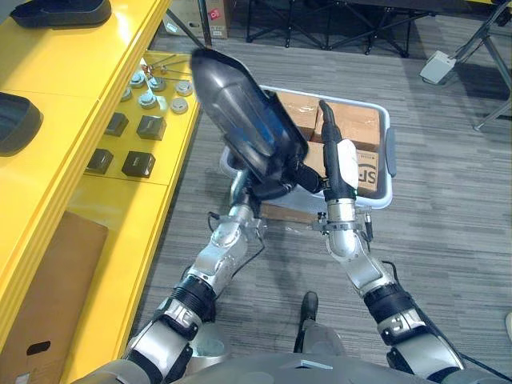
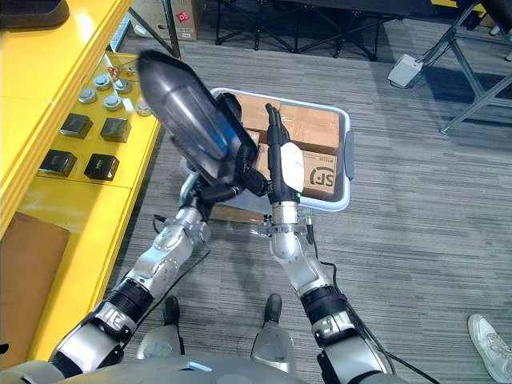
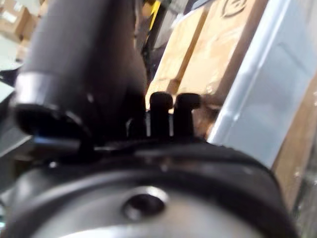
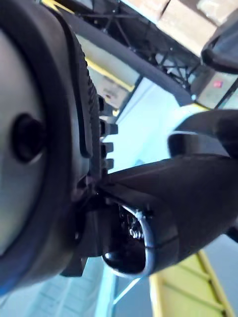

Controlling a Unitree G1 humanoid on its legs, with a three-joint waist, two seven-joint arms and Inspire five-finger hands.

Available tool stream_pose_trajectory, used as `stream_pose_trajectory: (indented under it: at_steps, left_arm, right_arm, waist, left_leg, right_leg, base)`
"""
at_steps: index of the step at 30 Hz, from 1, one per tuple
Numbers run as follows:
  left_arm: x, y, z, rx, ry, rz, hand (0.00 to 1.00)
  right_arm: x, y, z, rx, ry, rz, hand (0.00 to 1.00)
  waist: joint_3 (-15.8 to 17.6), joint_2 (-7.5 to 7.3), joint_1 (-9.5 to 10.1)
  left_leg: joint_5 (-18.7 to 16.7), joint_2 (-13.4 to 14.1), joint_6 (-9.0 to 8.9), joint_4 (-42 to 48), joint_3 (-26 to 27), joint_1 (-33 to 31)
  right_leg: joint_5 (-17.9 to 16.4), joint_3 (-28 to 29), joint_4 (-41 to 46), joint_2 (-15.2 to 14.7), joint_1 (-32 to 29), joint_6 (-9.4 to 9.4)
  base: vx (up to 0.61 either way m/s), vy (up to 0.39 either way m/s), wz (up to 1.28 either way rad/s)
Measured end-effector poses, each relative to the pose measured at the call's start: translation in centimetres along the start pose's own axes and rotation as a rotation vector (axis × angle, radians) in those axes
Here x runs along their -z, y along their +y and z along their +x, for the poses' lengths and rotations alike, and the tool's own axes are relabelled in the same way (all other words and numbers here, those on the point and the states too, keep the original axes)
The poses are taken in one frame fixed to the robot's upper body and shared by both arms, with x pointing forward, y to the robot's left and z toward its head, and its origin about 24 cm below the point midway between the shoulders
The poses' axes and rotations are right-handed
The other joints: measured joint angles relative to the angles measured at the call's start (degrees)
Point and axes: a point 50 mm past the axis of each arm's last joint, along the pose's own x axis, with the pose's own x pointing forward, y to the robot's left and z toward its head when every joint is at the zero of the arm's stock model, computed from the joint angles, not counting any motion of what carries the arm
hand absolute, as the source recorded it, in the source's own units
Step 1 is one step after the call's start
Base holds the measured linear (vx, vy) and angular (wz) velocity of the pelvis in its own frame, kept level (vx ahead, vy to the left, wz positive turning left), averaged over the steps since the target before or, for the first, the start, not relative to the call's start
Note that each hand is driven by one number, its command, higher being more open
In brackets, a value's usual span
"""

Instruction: Walk over and take three plastic housings, then place them on the shelf

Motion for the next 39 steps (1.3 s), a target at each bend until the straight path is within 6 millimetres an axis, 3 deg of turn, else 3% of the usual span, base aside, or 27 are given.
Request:
stream_pose_trajectory:
  at_steps: [3,6,9,15,22,27,34,39]
  left_arm:
    - [-2.5,1.9,0.2,-0.102,-0.127,0.037,0.00]
    - [-3.8,3.0,0.1,-0.165,-0.195,0.115,0.00]
    - [-4.0,3.2,0.1,-0.200,-0.223,0.204,0.00]
    - [-4.2,3.0,-0.1,-0.236,-0.274,0.363,0.00]
    - [-4.3,2.9,-0.1,-0.237,-0.294,0.420,0.00]
    - [-4.6,2.5,-0.2,-0.221,-0.315,0.444,0.00]
    - [-5.4,1.7,-1.4,-0.155,-0.366,0.416,0.00]
    - [-5.0,1.5,-2.0,-0.104,-0.352,0.414,0.00]
  right_arm:
    - [-0.4,-0.9,-0.3,0.041,-0.008,0.025,1.00]
    - [-0.4,-1.4,-0.4,0.061,0.000,0.031,1.00]
    - [-0.6,-1.4,-0.4,0.064,-0.021,0.040,1.00]
    - [-1.8,-1.9,-0.6,0.084,-0.073,0.071,1.00]
    - [-0.7,-2.6,-1.6,0.096,0.030,0.157,1.00]
    - [0.0,-3.1,-3.0,0.037,0.114,0.253,1.00]
    - [-1.5,-5.1,-1.9,0.113,0.051,0.362,1.00]
    - [-0.3,-6.8,-2.2,0.167,0.122,0.469,1.00]
  waist:
    - [-0.7,-0.29,-0.07]
    - [-1.8,-0.98,-0.09]
    - [-2.3,-1.75,-0.13]
    - [-2.4,-1.85,-1.01]
    - [-2.6,-1.80,-1.75]
    - [-3.3,-1.07,-1.93]
    - [-4.9,-0.23,-3.07]
    - [-5.5,0.44,-3.17]
  left_leg:
    - [-0.1,0.0,-0.03,0.0,0.0,0.2]
    - [-0.3,-0.1,0.02,0.2,0.0,0.3]
    - [-0.9,-0.2,0.05,1.1,-0.2,0.2]
    - [-1.0,-0.3,0.07,1.1,-0.2,0.2]
    - [-1.2,-0.3,0.01,1.1,0.1,0.2]
    - [-1.5,-0.4,0.05,1.4,0.3,0.2]
    - [-1.5,-0.4,0.04,1.4,0.4,0.4]
    - [-1.4,-0.4,0.03,0.9,0.7,1.0]
  right_leg:
    - [-0.1,0.0,0.0,0.0,0.2,0.00]
    - [-0.1,0.0,-0.1,-0.1,0.4,0.00]
    - [-0.1,-0.1,-0.2,-0.2,0.9,0.00]
    - [-0.1,0.0,-0.2,-0.4,0.9,0.01]
    - [-0.1,0.1,-0.3,-0.4,0.8,0.01]
    - [-0.1,0.1,-0.3,-0.4,0.8,-0.01]
    - [-0.1,0.1,-0.3,-0.4,0.9,-0.04]
    - [-0.1,0.1,-0.3,-0.4,1.0,-0.05]
  base:
    - [0.00,0.000,0.00]
    - [0.00,0.000,0.00]
    - [0.00,0.000,0.00]
    - [0.00,0.000,0.00]
    - [0.00,0.000,0.00]
    - [0.00,0.000,0.00]
    - [0.00,0.000,0.00]
    - [0.00,0.000,-0.02]
